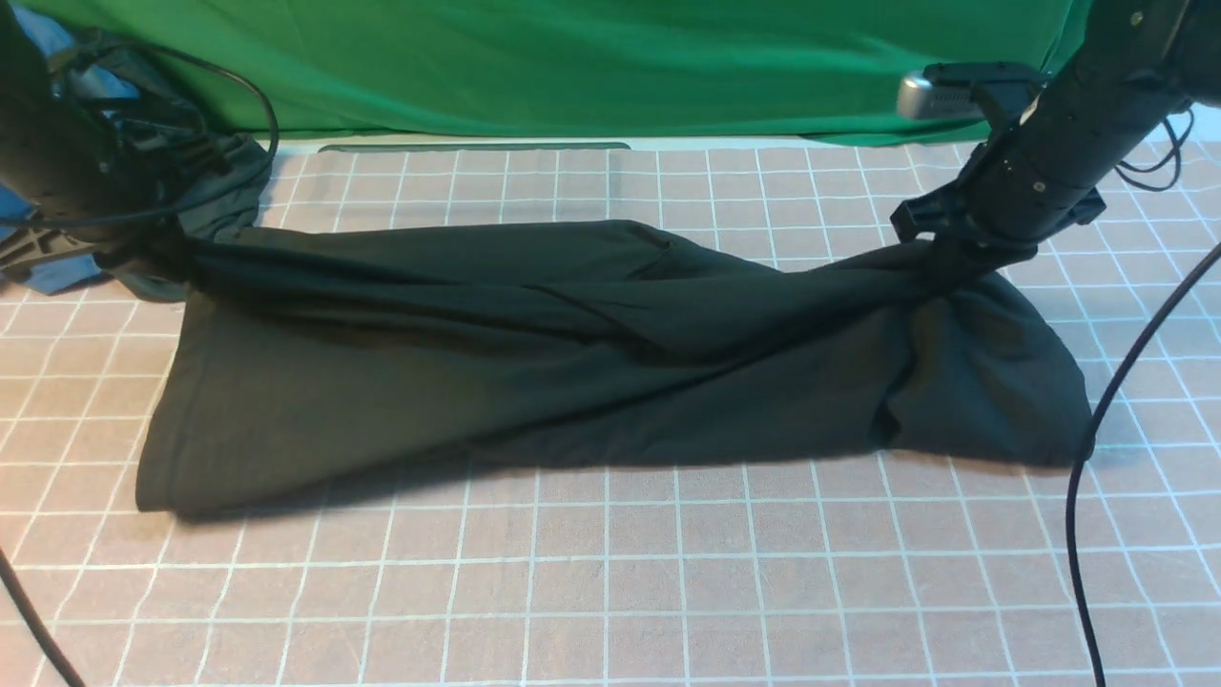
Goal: Fold a long-sleeved shirt over a pink coffee tablecloth.
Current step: 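Fold the black garment in half by bringing its near edge over to the far edge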
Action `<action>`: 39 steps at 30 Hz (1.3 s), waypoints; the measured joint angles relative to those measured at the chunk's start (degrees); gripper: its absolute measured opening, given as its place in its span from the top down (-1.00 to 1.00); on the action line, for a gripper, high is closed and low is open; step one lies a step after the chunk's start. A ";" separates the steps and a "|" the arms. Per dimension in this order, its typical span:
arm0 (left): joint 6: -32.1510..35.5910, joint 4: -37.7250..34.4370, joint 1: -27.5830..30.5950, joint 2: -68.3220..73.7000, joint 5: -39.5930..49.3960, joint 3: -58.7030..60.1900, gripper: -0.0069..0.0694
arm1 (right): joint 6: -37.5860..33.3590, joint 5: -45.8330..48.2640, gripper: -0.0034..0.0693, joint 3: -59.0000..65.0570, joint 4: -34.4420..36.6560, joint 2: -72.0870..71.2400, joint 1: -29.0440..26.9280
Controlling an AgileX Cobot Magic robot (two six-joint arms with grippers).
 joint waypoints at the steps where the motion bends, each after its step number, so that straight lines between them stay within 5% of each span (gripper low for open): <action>1: 0.00 -0.12 0.00 0.36 -1.32 0.00 0.74 | -0.05 -0.57 0.75 -0.24 0.00 0.49 0.00; 12: 0.05 -2.09 -0.05 0.54 -8.73 -0.12 0.74 | -0.24 -5.05 0.67 -0.38 0.13 1.48 0.00; 14: 0.05 -2.35 -0.05 0.64 -9.57 -0.12 0.73 | -0.24 -5.94 0.55 -0.38 -0.17 1.48 0.00; 18: 0.57 -2.41 -0.05 0.96 -11.26 -0.12 0.62 | -0.30 -7.29 0.01 -0.54 -0.70 1.48 0.00; 23: 0.90 -2.35 -0.05 0.96 -17.22 -0.17 0.17 | -0.39 -5.81 -0.27 -4.58 -0.72 1.36 0.00; 28: 0.96 -1.36 -0.05 0.96 -13.22 -2.19 -0.24 | -1.73 1.96 -0.07 -10.98 1.47 -0.14 0.00; 31: 1.58 -2.46 -0.05 0.90 -4.70 -5.34 -0.22 | -7.74 7.40 0.36 -14.90 7.43 -1.36 0.45; 34: 3.68 -3.04 -0.05 0.66 2.38 -6.90 0.16 | -14.94 10.78 0.75 -17.42 11.10 -1.31 3.07; 36: 5.60 -3.70 -0.05 0.35 4.61 -7.03 0.52 | -18.52 11.79 0.80 -19.02 11.27 -0.41 5.98; 39: 7.88 -6.07 -0.02 0.09 5.99 -7.03 0.74 | -21.74 13.52 0.81 -22.83 8.93 2.52 10.00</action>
